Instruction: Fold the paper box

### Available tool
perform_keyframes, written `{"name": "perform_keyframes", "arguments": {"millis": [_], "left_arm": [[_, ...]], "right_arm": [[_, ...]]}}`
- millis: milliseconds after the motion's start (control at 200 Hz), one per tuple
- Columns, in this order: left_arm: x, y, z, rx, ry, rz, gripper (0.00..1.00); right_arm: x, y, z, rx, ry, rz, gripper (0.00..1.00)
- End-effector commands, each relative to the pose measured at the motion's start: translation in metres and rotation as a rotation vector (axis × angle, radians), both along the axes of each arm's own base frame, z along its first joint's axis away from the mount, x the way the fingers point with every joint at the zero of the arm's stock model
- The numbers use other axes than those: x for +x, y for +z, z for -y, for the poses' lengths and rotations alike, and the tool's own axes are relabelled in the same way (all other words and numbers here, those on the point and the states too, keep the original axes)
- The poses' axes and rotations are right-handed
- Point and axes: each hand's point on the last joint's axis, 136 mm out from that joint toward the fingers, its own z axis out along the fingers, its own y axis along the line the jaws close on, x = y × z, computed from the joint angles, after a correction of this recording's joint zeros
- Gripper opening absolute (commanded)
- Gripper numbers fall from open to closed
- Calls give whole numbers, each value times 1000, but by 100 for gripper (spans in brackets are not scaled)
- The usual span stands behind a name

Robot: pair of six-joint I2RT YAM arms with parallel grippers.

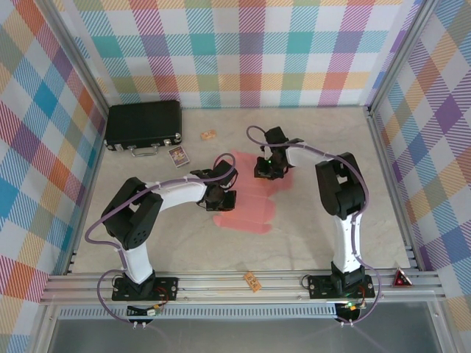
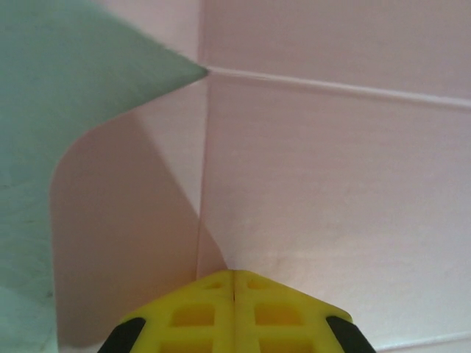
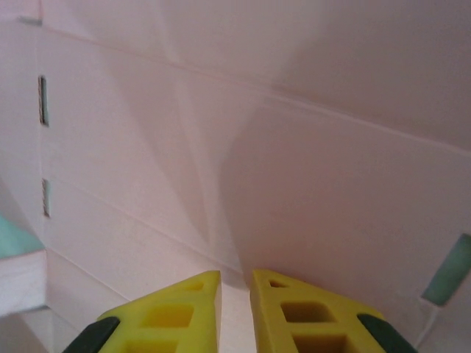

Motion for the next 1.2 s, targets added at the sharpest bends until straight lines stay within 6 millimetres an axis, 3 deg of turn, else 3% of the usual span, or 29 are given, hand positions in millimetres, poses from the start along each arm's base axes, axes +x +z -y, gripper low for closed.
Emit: {"name": "perform_keyframes", "arguments": {"millis": [0, 160, 315, 490, 645, 850, 1010, 1195], "left_arm": [[-3, -11, -28, 164, 2, 7, 0], [2, -15, -28, 187, -14, 4, 0], [7, -16, -31, 220, -22, 12, 0], [10, -13, -32, 241, -50, 32, 0], [10, -12, -29, 228, -64, 33, 0], [9, -12, -27, 215, -68, 31, 0], [9, -12, -26, 204, -66, 34, 0], [10, -12, -25, 199, -65, 35, 0]], "right_arm": [[-30, -18, 31, -119, -43, -75, 20], [-48, -13, 36, -100, -76, -80, 21], [-51, 9, 30, -38, -63, -31, 23], [-26, 55, 33, -37, -42, 99, 31], [7, 78, 49, -73, -5, 174, 48], [41, 72, 58, -32, 152, 215, 62], [44, 57, 53, -23, 358, 255, 64], [45, 41, 58, -58, 415, 241, 63]]}}
